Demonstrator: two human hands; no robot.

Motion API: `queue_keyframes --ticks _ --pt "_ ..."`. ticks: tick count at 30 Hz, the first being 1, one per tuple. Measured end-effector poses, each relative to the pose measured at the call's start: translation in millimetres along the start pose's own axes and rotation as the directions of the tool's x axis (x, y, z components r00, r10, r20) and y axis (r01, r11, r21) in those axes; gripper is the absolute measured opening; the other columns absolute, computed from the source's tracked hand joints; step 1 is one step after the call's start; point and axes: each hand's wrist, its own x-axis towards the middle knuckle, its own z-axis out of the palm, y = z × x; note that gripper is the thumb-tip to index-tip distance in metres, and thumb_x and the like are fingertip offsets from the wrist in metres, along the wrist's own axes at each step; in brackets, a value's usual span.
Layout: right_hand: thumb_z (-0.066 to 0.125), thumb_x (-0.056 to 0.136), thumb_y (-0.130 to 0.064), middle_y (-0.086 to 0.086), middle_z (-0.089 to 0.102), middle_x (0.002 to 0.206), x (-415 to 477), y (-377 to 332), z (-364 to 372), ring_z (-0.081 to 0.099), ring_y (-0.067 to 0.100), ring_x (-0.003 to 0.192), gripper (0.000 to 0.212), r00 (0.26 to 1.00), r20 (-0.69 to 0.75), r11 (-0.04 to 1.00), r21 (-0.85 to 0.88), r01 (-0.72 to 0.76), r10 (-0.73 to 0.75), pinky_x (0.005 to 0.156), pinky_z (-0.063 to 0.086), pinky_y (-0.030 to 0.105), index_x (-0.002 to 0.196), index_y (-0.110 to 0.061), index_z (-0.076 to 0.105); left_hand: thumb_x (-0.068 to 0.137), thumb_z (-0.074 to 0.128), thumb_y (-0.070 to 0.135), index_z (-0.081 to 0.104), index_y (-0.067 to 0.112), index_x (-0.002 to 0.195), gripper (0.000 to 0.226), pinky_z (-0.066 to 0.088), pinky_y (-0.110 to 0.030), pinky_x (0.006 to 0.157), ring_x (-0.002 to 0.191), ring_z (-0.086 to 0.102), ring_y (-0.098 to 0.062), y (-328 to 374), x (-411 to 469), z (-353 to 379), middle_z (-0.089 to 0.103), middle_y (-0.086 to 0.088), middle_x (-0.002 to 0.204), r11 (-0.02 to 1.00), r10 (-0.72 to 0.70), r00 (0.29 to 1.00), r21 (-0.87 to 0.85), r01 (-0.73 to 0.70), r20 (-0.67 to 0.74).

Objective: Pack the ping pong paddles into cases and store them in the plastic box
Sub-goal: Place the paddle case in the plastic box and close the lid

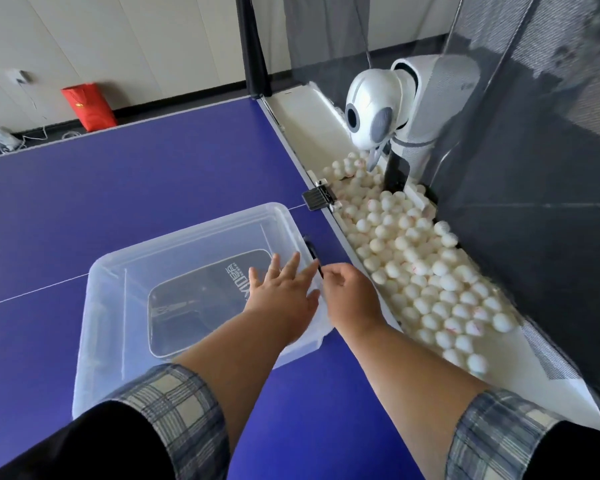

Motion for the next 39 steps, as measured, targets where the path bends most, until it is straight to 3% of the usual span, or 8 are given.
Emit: queue_keyframes --ticks 3,5,9,14,18,23,28,39 --pt "0.054 0.092 -0.043 -0.002 0.058 0.139 29 1 5 0.054 0.02 0.129 0.052 0.968 0.118 0.961 0.144 -0.238 0.222 0.093 0.044 0.028 0.14 -0.024 0.053 0.1 0.009 0.056 -0.014 0.049 0.151 0.056 -0.006 -0.066 0.116 0.152 -0.016 -0.028 3 2 11 -0.008 0.009 0.167 0.999 -0.012 1.0 0.037 0.013 -0.015" --pt "0.053 0.082 -0.056 0.003 0.056 0.143 45 -4 8 0.055 0.028 0.128 0.069 0.878 0.277 0.87 0.199 -0.451 0.391 0.099 0.049 0.042 0.143 -0.023 0.05 0.096 0.002 0.058 -0.017 0.044 0.152 0.06 -0.008 -0.064 0.117 0.151 -0.019 -0.024 1 3 13 -0.011 0.012 0.166 0.999 -0.023 1.0 0.024 0.023 -0.018" --pt "0.063 0.082 -0.052 0.005 0.076 0.097 68 -14 13 0.073 0.028 0.092 0.036 0.763 0.433 0.701 0.334 -0.63 0.479 0.09 0.058 0.045 0.093 -0.02 0.071 0.088 -0.007 0.06 -0.019 0.031 0.154 0.073 -0.013 -0.057 0.118 0.149 -0.023 -0.017 1 4 14 -0.015 0.017 0.164 0.998 -0.063 0.998 -0.01 0.063 -0.023" --pt "0.054 0.09 -0.041 0.007 0.07 0.083 67 -28 15 0.069 0.031 0.084 0.033 0.92 0.272 0.946 0.08 -0.315 0.283 0.073 0.052 0.037 0.087 -0.012 0.071 0.088 -0.005 0.062 -0.014 0.03 0.156 0.075 -0.01 -0.056 0.12 0.15 -0.02 -0.015 1 5 15 -0.012 0.016 0.165 0.997 -0.066 0.997 -0.03 0.065 -0.034" --pt "0.056 0.092 -0.031 0.0 0.067 0.084 59 -44 14 0.064 0.024 0.081 0.022 0.959 0.255 0.992 -0.025 -0.123 0.125 0.06 0.045 0.031 0.1 -0.014 0.068 0.092 0.002 0.063 -0.005 0.026 0.159 0.077 -0.009 -0.052 0.121 0.151 -0.017 -0.014 3 5 15 -0.008 0.008 0.167 0.993 -0.098 0.994 -0.067 0.095 -0.048" --pt "0.05 0.102 -0.038 0.009 0.04 0.157 44 -46 28 0.045 0.029 0.14 0.064 0.966 0.247 0.969 -0.245 -0.015 0.077 0.103 0.042 0.038 0.156 -0.014 0.025 0.086 -0.005 0.064 -0.005 0.03 0.158 0.079 -0.005 -0.057 0.12 0.151 -0.017 -0.019 3 3 12 -0.005 0.003 0.168 0.997 -0.07 0.998 -0.041 0.069 -0.012" --pt "0.042 0.106 -0.035 0.011 0.026 0.164 42 -43 33 0.037 0.03 0.145 0.064 0.967 0.254 0.918 -0.384 0.095 0.006 0.112 0.037 0.04 0.159 -0.011 0.015 0.098 0.027 0.054 -0.013 0.025 0.157 0.077 -0.004 -0.062 0.118 0.15 -0.022 -0.022 0 7 17 -0.014 0.001 0.167 0.999 -0.041 0.999 0.016 0.041 0.018" --pt "0.04 0.106 -0.018 0.012 0.014 0.167 37 -57 38 0.035 0.033 0.146 0.064 0.954 0.297 0.788 -0.595 0.156 0.035 0.112 0.037 0.043 0.159 -0.01 0.007 0.098 0.037 0.05 -0.019 0.032 0.155 0.082 -0.005 -0.066 0.116 0.149 -0.024 -0.026 -3 7 17 -0.022 0.0 0.165 0.998 0.003 0.999 0.055 -0.005 0.037"
